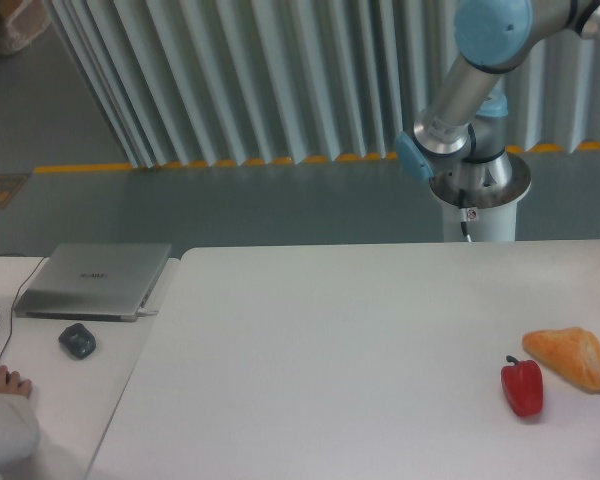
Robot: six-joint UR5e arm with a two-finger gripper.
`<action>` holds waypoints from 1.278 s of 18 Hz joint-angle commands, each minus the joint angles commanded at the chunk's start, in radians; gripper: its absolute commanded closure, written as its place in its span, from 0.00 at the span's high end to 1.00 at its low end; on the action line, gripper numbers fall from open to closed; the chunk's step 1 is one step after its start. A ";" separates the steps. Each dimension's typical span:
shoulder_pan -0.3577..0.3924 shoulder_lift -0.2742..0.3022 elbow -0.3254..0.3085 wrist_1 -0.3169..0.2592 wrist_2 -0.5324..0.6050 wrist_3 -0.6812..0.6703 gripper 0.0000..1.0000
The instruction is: Place the yellow pepper on the table
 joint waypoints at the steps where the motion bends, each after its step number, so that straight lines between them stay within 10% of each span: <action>1: 0.011 0.011 0.002 -0.018 -0.035 -0.021 0.23; 10: -0.047 0.135 -0.015 -0.183 -0.304 -0.334 0.23; 23: -0.509 0.063 -0.067 0.003 -0.191 -1.101 0.25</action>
